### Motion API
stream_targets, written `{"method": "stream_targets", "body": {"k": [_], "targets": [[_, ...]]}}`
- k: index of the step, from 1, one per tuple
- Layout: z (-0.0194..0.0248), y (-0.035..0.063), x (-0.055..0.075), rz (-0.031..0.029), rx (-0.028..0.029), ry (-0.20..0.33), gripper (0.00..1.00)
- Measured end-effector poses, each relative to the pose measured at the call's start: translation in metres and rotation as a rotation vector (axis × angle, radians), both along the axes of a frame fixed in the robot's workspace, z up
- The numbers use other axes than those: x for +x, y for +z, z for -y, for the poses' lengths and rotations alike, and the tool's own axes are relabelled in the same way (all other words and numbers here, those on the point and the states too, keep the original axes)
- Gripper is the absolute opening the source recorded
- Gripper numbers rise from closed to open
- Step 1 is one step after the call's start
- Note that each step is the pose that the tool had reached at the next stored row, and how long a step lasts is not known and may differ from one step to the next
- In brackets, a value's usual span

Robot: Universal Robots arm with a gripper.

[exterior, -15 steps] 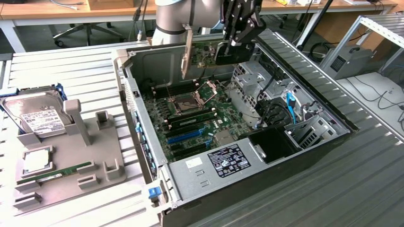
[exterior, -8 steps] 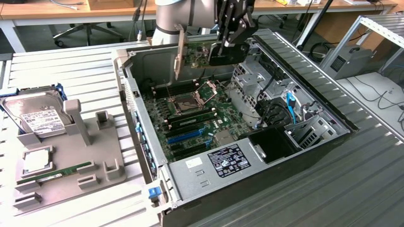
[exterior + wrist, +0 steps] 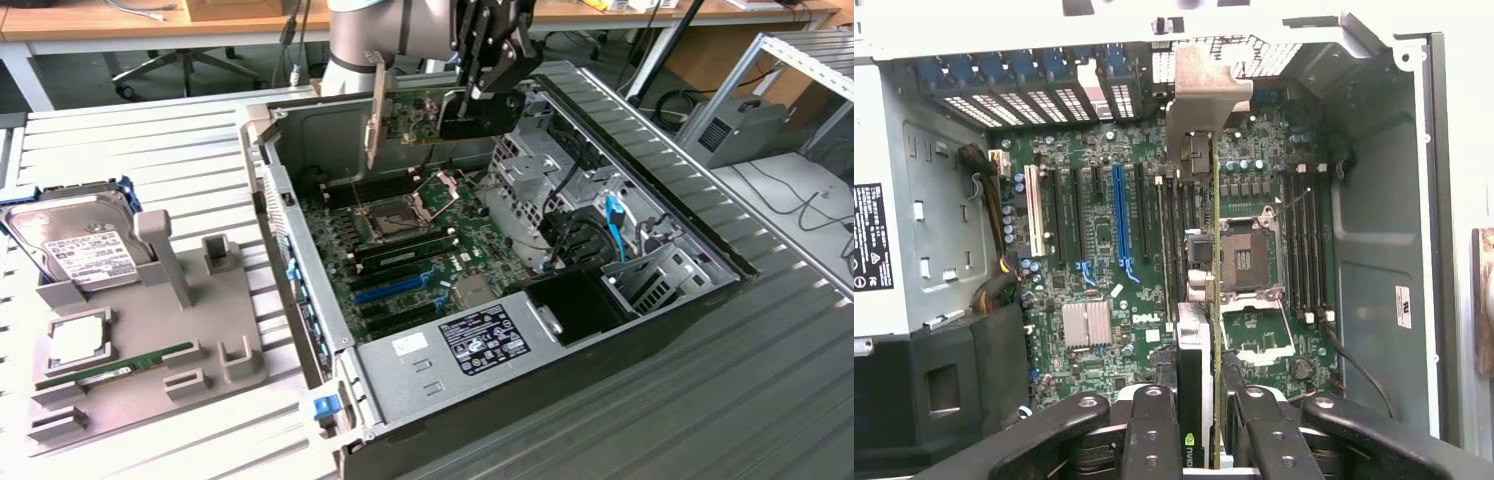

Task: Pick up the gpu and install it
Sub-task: 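Insert the gpu into the slot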

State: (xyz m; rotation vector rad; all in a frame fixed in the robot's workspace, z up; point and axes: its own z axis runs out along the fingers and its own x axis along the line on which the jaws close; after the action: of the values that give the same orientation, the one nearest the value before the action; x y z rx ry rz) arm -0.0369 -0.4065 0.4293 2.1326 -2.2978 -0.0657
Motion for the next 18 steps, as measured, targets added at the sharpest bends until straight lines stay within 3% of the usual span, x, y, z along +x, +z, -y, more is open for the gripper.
{"method": "stream_targets", "body": {"k": [4, 11, 14, 18], "targets": [[0.0, -0.0002, 0.0, 0.0, 0.0, 0.0, 0.27], [0.0, -0.0209, 0.0, -0.0001, -0.0002, 0.0, 0.27], [0.0, -0.0253, -0.014, 0.0015, 0.0, 0.0, 0.27], [0.0, -0.0266, -0.015, 0.0019, 0.0, 0.0, 0.27]]}}
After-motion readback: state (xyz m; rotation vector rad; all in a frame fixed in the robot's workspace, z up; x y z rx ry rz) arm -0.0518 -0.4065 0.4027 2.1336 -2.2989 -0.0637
